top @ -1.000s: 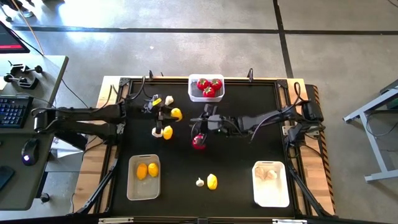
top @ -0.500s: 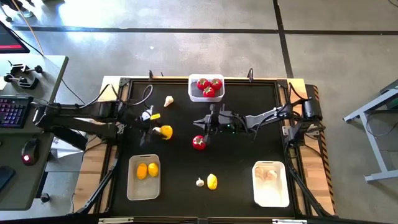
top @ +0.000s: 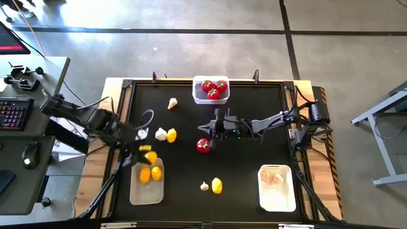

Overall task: Sort produce into baskets
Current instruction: Put the yellow lemon into the gray bin

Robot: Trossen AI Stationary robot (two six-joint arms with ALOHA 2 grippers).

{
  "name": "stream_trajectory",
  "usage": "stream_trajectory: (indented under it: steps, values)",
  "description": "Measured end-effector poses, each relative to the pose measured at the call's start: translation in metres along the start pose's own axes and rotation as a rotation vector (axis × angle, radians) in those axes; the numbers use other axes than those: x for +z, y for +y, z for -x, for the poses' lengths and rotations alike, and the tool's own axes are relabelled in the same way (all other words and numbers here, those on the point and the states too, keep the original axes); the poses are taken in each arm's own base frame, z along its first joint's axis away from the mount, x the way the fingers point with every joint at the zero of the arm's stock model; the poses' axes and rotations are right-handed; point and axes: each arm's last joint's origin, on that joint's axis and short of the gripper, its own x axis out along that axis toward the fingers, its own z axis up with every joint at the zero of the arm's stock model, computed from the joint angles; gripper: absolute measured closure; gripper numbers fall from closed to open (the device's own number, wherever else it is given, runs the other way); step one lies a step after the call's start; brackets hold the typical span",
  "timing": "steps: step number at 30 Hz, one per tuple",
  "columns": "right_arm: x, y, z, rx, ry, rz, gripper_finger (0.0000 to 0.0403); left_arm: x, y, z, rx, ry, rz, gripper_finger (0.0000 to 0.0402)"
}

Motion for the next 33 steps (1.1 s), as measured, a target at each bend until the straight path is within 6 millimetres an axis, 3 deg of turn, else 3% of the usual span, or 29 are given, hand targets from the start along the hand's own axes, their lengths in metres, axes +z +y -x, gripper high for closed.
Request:
stream_trajectory:
  steps: [6, 15, 21, 33]
  values:
    - [0.000, 0.000, 0.000, -0.001, 0.001, 0.002, 0.0402, -0.014, -0.022, -0.017, -0.043, 0.128, -0.017, 0.0252]
    - [0.000, 0.000, 0.000, -0.002, 0.001, 0.014, 0.0402, -0.034, -0.045, -0.063, -0.034, 0.388, -0.079, 0.0252]
    - [0.000, 0.000, 0.000, -0.002, 0.001, 0.017, 0.0402, -0.042, -0.058, -0.087, -0.046, 0.433, -0.074, 0.0252]
    - [0.000, 0.000, 0.000, -0.002, 0.001, 0.030, 0.0402, -0.056, -0.058, -0.122, 0.046, 0.562, -0.080, 0.0252]
